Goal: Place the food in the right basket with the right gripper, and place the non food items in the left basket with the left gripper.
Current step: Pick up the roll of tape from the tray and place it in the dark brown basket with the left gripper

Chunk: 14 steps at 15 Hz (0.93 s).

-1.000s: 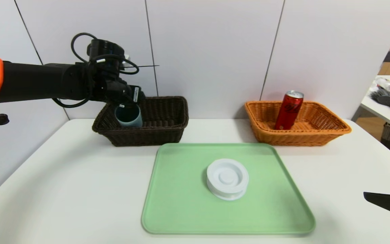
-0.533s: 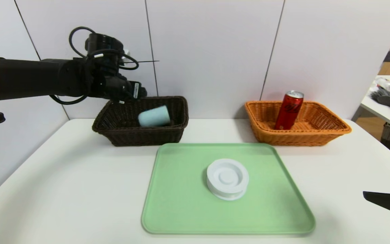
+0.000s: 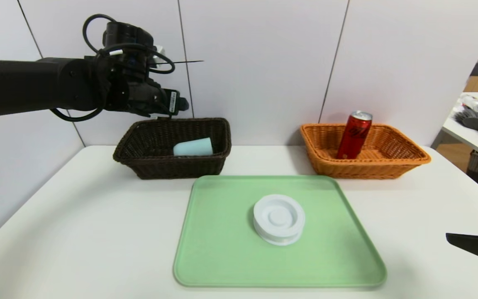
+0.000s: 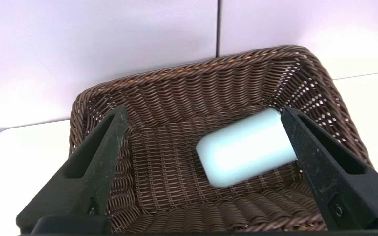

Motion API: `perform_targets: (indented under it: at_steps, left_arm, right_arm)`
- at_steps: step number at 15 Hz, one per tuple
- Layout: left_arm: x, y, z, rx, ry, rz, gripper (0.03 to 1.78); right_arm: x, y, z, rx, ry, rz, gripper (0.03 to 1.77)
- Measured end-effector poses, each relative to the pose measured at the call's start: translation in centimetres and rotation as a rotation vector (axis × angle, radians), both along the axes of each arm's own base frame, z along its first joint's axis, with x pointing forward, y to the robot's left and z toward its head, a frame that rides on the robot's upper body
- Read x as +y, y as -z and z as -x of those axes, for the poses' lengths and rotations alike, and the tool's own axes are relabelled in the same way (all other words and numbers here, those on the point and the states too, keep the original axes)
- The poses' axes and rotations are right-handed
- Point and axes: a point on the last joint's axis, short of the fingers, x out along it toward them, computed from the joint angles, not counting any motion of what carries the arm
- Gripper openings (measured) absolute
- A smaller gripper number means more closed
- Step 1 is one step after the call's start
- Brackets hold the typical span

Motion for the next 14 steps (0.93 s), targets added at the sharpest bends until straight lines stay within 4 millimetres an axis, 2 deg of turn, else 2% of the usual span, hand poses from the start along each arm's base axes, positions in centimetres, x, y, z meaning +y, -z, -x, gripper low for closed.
perform_targets:
  at_steps: [3,6,9,14]
  left_arm:
    - [-2.5,-0.2,2.0,0.036,0.063,0.002,1.67]
    - [-6.4,-0.3,5.6,0.112,0.143,0.001,1.68]
    - [-9.3,0.0,8.8,0.196,0.209,-0.02,1.69]
    - [-13.4,1.6,12.4,0.314,0.305,-0.042,1.69]
  right_arm:
    - [-0.1,-0.1,0.2,-0.007,0.012,0.0,1.7]
    - [-0.3,-0.2,0.3,-0.015,0.025,-0.001,1.7]
    - [-0.4,-0.4,0.3,-0.02,0.037,0.004,1.7]
    - [-0.4,-1.5,-0.6,-0.043,0.052,0.013,1.7]
